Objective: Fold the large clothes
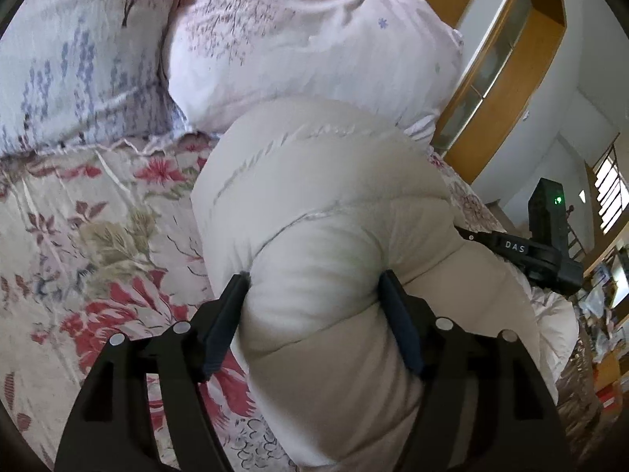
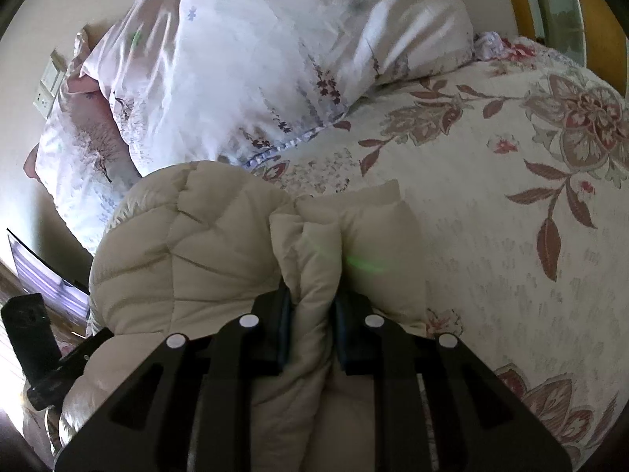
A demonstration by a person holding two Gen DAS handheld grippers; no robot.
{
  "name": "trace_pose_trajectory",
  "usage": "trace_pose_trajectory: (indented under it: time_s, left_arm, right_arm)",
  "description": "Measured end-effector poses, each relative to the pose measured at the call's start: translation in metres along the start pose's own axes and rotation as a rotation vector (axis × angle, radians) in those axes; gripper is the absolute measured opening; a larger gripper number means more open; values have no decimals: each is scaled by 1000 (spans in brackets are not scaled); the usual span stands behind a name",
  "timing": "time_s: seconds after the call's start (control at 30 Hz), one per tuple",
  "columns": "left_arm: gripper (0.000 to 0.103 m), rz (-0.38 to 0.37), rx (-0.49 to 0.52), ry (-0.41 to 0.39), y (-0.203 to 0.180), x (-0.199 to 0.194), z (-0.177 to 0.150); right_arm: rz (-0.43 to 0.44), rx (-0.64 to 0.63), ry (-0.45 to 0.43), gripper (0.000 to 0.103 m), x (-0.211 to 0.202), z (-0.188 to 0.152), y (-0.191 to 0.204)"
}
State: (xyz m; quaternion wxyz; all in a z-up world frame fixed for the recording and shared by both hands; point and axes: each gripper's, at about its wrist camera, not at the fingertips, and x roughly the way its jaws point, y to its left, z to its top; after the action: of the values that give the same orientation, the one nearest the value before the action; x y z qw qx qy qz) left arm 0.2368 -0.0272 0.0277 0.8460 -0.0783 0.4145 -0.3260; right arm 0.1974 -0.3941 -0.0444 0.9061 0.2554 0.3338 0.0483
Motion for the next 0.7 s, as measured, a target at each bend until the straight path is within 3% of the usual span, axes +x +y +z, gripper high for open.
trace_pose_trajectory:
  time_s: [0.2,0.33,0.4,0.53,0.7]
  left_arm:
    - [77,1,-17,23,6,11,-2]
    - [77,9,-8,22,3,8,-2]
    - [77,14,-5,23,2,7,-1]
    - [77,20,-4,26,1,6,0]
    - [77,36,0,28,-2,5,1]
  right_arm:
    - [19,33,9,19,0,-1,-4]
    - [-13,32,-29,36,-25,-3,-2]
    - [-13,17,-82,36,-49,-6,-1]
    - [26,-86,-168,36,-105,-17,22]
    - [52,-308,-102,36,-119,-55,72]
